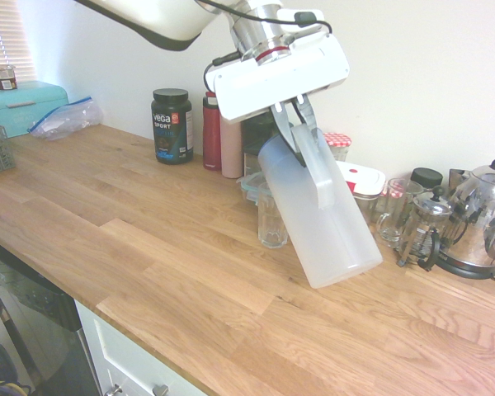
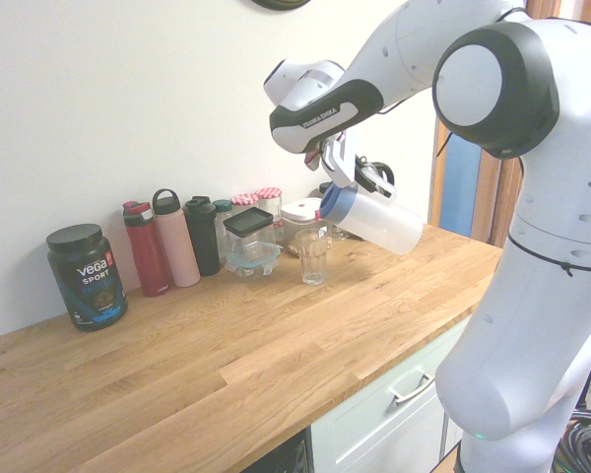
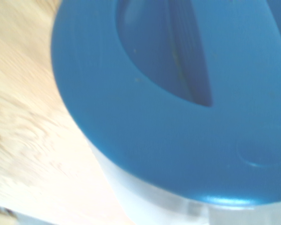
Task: Pour me some water
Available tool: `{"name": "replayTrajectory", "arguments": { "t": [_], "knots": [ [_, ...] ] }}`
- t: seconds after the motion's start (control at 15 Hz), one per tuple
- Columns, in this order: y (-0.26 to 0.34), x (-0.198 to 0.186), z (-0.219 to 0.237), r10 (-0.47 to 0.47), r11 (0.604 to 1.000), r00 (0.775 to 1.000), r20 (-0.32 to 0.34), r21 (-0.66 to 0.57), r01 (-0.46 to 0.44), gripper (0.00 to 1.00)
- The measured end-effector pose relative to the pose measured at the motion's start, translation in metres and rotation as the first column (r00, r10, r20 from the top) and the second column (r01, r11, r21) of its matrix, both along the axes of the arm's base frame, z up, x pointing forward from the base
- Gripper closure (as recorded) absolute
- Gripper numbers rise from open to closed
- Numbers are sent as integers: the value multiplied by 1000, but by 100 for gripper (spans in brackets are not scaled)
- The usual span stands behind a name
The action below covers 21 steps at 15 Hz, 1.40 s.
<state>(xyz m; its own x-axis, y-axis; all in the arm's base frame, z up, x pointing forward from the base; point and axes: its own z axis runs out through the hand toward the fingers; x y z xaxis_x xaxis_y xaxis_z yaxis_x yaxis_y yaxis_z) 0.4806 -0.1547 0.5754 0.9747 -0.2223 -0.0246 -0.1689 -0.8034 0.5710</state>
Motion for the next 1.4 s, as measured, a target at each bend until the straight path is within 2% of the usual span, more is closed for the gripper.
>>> {"name": "replayTrajectory", "arguments": {
  "t": [0.13, 0.33, 0.6, 0.73, 0.93, 1.13, 1.4],
  "knots": [
    [-19, -22, 23, -11, 994, 998, 67, 107, 4, 100],
    [-42, -55, 40, -53, 964, 983, 173, 264, 5, 100],
    [-62, -88, 42, -175, 890, 945, 276, 456, 32, 100],
    [-65, -100, 36, -241, 845, 918, 314, 534, 39, 100],
    [-73, -120, 16, -346, 795, 859, 378, 604, 54, 100],
    [-74, -147, 2, -428, 765, 786, 447, 642, 51, 100],
    [-52, -182, 4, -528, 748, 658, 536, 660, 62, 100]
  ]
}}
